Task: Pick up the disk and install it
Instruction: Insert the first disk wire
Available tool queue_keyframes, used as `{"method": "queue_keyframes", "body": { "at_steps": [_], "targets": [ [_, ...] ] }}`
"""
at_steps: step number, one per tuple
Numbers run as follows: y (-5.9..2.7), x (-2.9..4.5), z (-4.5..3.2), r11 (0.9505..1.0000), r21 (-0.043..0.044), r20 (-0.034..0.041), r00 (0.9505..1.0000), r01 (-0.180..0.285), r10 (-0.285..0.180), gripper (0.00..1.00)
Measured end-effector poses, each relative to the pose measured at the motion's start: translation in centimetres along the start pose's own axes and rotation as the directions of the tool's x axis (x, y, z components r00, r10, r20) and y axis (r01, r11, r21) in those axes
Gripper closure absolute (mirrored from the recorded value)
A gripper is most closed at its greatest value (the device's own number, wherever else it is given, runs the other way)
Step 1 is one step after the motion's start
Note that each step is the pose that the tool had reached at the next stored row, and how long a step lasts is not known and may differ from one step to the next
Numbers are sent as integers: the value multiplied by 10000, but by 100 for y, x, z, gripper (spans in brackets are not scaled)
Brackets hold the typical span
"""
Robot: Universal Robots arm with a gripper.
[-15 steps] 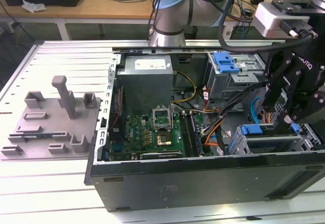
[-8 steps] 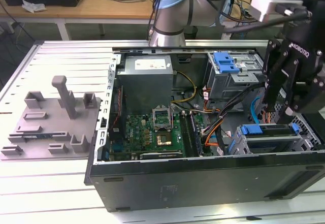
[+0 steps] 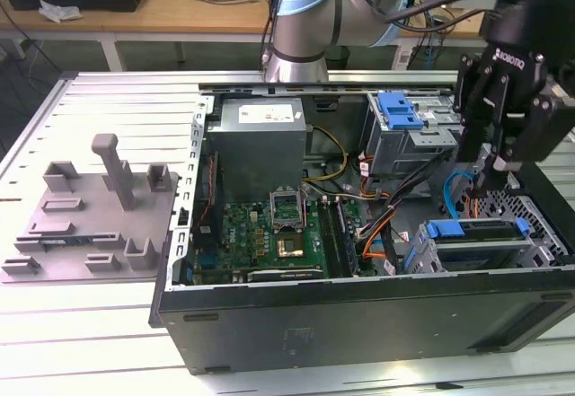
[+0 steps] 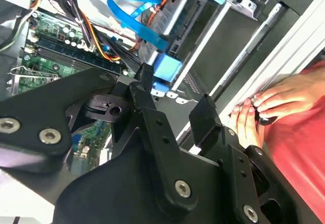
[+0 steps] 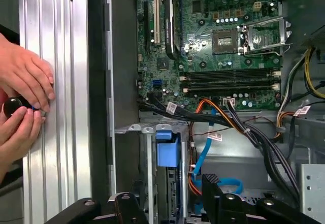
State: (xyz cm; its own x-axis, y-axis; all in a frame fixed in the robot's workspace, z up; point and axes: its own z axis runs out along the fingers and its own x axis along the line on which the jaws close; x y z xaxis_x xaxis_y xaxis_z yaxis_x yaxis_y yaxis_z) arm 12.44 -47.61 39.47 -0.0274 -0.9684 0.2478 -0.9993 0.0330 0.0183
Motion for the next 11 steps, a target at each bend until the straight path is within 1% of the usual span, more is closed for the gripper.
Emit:
{"method": "queue_keyframes", "body": {
  "at_steps": [1, 2, 3, 4, 6, 8, 9, 10, 11],
  "targets": [
    [-10, -28, -6, 10000, -22, -73, 10000, 4, -4, 44],
    [-29, -64, -16, 10000, -60, -175, 9998, 11, -12, 44],
    [-47, -81, -22, 10000, -93, -237, 9997, 18, -20, 44],
    [-95, -101, -26, 9998, -181, -328, 9995, 37, -43, 44],
    [-158, -114, -32, 9995, -307, -413, 9991, 65, -78, 44],
    [-232, -125, -36, 9990, -436, -473, 9988, 95, -116, 44],
    [-307, -137, -40, 9984, -557, -523, 9985, 122, -151, 44],
    [-380, -154, -45, 9978, -644, -554, 9983, 143, -179, 44],
    [-439, -183, -54, 9975, -686, -572, 9982, 151, -191, 44]
  ]
}}
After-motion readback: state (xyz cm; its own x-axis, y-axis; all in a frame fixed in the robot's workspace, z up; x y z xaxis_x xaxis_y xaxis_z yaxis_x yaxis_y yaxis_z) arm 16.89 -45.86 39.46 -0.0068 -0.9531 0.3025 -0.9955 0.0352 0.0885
